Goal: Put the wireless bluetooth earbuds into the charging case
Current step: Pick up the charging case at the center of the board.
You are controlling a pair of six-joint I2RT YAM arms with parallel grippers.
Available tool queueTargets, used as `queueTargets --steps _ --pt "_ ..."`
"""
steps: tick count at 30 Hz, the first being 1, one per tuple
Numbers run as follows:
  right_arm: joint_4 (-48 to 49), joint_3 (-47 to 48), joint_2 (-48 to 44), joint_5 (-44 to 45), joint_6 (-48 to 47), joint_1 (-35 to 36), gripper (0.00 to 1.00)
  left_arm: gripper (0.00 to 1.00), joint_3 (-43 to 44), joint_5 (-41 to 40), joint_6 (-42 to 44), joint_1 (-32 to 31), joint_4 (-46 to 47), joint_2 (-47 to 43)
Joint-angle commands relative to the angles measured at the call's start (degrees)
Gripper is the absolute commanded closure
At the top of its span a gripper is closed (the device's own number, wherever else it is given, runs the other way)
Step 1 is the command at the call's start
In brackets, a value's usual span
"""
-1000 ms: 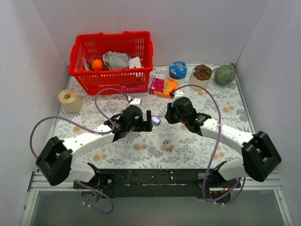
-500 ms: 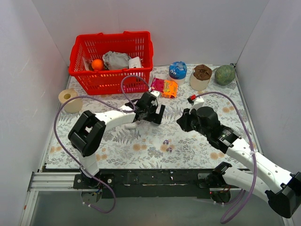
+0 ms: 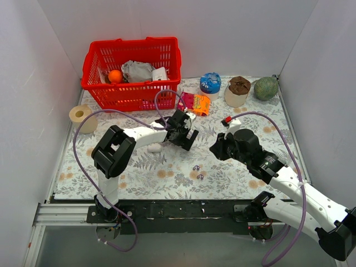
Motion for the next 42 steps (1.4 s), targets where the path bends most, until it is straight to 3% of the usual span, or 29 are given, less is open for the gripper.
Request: queueTargets --steps 1,8,18,21,25,26,28,31,35,38,42 --pt "1.0 0.0 -0.7 -1.3 -1.0 0.1 0.76 0.02 2.2 -0.2 2.1 0.0 -1.0 1.1" --pt "1.0 -0.5 -0.8 -0.9 -1.0 0.1 0.76 0.05 2.6 1.0 3.5 0.0 -1.1 2.3" --pt "1.5 -1.2 -0.8 -0.9 -0.7 0.1 0.76 0.32 0.2 4.0 5.3 0.0 -1.6 1.9" --pt "1.5 -1.6 -0.9 -0.8 -0.5 0.1 0.76 0.41 -0.1 4.4 5.3 0.0 -1.8 1.8" --pt "1.4 -1.6 -1.3 -0.9 0.1 0.1 0.76 0.74 -2.1 5.1 4.1 -0.1 -0.2 -0.4" --pt "1.2 -1.4 -1.4 -1.0 0.3 0.1 0.77 0.88 -2.9 4.8 3.7 -0.1 1.7 -2.7" --pt "0.8 -0.1 -1.4 -1.4 0.3 0.1 0.77 1.0 -6.6 4.5 2.5 -0.2 4.5 -6.2" --pt "-0.4 1.9 -0.9 -1.6 0.0 0.1 0.77 1.0 -14.6 4.6 1.1 -0.5 12.4 -16.2" --pt "-0.4 6.4 0.7 -4.1 -3.0 0.2 0.76 1.0 -29.3 9.2 -0.3 -1.7 33.0 -33.6" --pt "1.7 8.8 1.2 -12.2 -5.3 0.5 0.75 1.0 -40.9 12.9 -0.7 -3.4 46.0 -45.6" --pt "-2.2 15.6 4.2 -17.8 -6.5 1.2 0.63 1.0 -52.3 22.8 -3.2 -4.4 60.5 -55.4"
